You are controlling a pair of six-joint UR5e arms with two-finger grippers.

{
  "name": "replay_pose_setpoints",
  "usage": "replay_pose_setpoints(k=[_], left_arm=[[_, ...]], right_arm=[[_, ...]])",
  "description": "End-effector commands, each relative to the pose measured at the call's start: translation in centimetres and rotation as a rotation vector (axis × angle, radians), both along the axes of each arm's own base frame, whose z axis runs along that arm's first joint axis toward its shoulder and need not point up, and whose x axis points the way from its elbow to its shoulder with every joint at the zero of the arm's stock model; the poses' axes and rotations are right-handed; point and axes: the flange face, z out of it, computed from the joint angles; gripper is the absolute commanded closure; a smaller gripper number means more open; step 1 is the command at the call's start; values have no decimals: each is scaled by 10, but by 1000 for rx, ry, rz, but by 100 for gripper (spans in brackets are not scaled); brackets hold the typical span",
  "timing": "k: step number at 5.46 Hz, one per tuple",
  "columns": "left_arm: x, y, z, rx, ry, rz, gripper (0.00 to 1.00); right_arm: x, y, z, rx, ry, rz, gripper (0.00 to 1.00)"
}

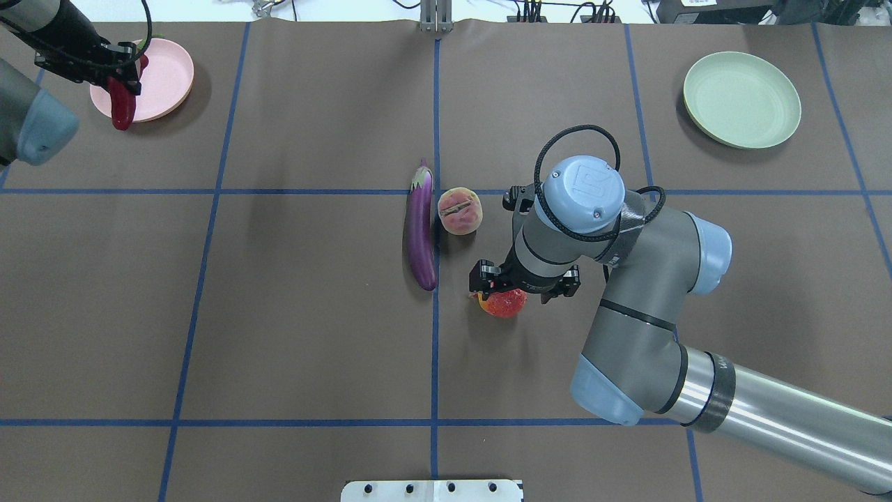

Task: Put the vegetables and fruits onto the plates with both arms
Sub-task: 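Lower the pepper onto the pink plate while the right gripper grasps the pomegranate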

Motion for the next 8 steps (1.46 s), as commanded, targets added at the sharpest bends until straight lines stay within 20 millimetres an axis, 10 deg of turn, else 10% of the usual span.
replay_pose_setpoints(k=[1, 6, 7, 8], left_arm=[[0, -1, 4, -4, -3, 1, 100], [-1, -2, 7, -6, -7, -1, 100], [-1, -3, 8, -7, -9, -2, 100], [1, -7, 24, -27, -21, -2, 100]], right_arm=[[-8, -5, 1, 8, 12, 6, 0], [-23, -16, 16, 23, -3, 17, 8], [-23, -15, 17, 26, -6, 16, 76], [-20, -21, 14, 23, -5, 41, 100]])
